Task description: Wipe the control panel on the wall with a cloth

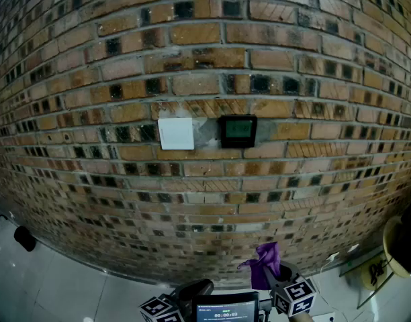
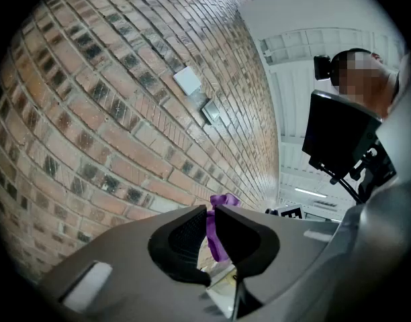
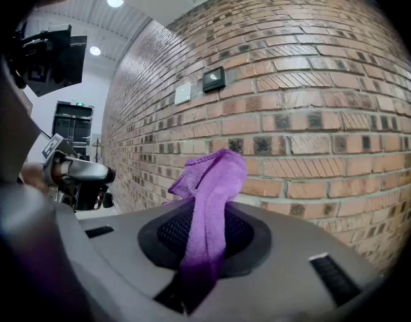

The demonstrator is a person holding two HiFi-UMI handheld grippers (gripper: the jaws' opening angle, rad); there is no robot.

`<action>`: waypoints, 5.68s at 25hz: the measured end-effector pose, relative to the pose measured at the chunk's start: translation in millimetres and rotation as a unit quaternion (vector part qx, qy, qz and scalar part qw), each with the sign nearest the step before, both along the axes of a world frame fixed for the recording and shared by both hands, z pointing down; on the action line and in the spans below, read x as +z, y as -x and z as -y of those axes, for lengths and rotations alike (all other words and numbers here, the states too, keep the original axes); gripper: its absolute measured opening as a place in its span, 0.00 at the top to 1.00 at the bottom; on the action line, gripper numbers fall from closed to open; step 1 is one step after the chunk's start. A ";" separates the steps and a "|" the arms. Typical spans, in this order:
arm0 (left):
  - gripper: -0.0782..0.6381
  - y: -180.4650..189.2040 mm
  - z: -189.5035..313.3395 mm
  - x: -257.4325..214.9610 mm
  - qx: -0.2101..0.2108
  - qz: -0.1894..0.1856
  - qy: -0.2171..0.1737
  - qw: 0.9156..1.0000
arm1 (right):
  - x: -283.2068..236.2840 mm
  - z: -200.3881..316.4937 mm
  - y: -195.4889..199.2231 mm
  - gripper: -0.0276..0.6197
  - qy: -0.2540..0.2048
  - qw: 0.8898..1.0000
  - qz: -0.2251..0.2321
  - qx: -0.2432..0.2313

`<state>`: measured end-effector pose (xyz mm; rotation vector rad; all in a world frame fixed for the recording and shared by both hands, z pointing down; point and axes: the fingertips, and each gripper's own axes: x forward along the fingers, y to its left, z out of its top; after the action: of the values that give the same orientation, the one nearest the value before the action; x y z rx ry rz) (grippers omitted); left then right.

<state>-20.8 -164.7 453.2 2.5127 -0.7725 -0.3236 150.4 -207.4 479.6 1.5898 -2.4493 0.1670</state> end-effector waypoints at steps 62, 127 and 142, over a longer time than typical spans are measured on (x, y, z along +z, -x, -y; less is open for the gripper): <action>0.84 24.5 26.1 -47.3 -0.018 -0.009 -0.075 0.997 | -167.5 67.1 41.3 0.83 -0.181 0.980 -0.066 -0.047; 0.84 6.7 23.3 -68.4 0.011 -0.011 -0.105 0.994 | -340.9 172.5 38.2 0.83 -0.311 0.940 -0.137 0.023; 0.84 -15.2 17.2 -67.0 0.036 -0.011 -0.102 0.994 | -350.5 150.7 -8.0 0.83 -0.320 0.936 -0.134 0.064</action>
<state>-5.6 -181.9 386.2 2.7156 -0.6690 -0.4244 158.5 -358.1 129.1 1.8470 -2.2961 -0.8567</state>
